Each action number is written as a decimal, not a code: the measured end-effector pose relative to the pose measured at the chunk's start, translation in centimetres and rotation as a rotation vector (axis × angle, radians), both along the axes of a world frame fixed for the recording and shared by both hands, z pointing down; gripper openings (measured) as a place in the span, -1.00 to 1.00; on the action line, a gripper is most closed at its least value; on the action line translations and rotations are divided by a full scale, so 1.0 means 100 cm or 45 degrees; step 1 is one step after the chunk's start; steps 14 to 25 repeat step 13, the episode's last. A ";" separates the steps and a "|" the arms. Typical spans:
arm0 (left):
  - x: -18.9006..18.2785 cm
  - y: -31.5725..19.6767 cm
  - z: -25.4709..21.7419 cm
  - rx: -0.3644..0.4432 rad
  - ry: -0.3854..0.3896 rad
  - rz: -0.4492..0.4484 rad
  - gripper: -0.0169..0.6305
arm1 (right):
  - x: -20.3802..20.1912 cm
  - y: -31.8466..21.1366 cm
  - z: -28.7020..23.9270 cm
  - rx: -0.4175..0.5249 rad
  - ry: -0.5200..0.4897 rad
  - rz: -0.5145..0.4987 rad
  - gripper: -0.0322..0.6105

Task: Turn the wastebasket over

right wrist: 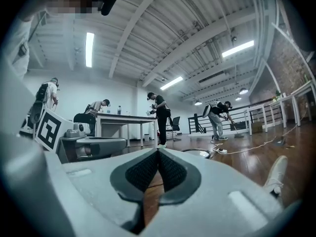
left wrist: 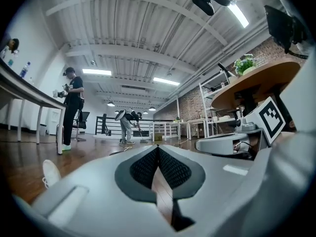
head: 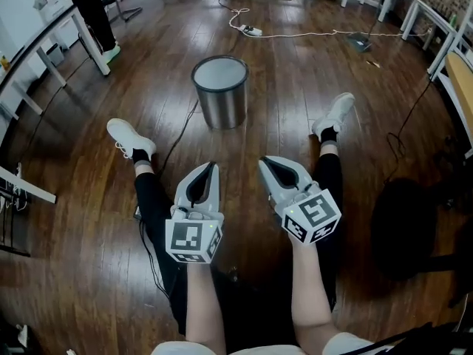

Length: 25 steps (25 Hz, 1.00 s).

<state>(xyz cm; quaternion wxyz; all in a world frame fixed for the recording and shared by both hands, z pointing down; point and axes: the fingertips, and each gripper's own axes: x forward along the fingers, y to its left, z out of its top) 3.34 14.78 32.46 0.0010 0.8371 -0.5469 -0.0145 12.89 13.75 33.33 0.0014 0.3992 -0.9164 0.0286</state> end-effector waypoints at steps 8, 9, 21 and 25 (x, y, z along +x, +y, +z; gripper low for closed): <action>0.008 0.006 0.000 -0.002 -0.015 0.009 -0.90 | 0.012 0.004 -0.003 0.008 -0.033 0.015 -0.92; 0.006 0.006 0.000 -0.005 -0.011 0.003 -0.90 | 0.010 0.003 -0.002 0.006 -0.034 0.012 -0.92; -0.004 0.003 0.003 -0.023 -0.009 -0.016 -0.90 | 0.002 0.001 0.003 -0.001 -0.019 -0.005 -0.92; -0.004 0.003 0.003 -0.023 -0.009 -0.016 -0.90 | 0.002 0.001 0.003 -0.001 -0.019 -0.005 -0.92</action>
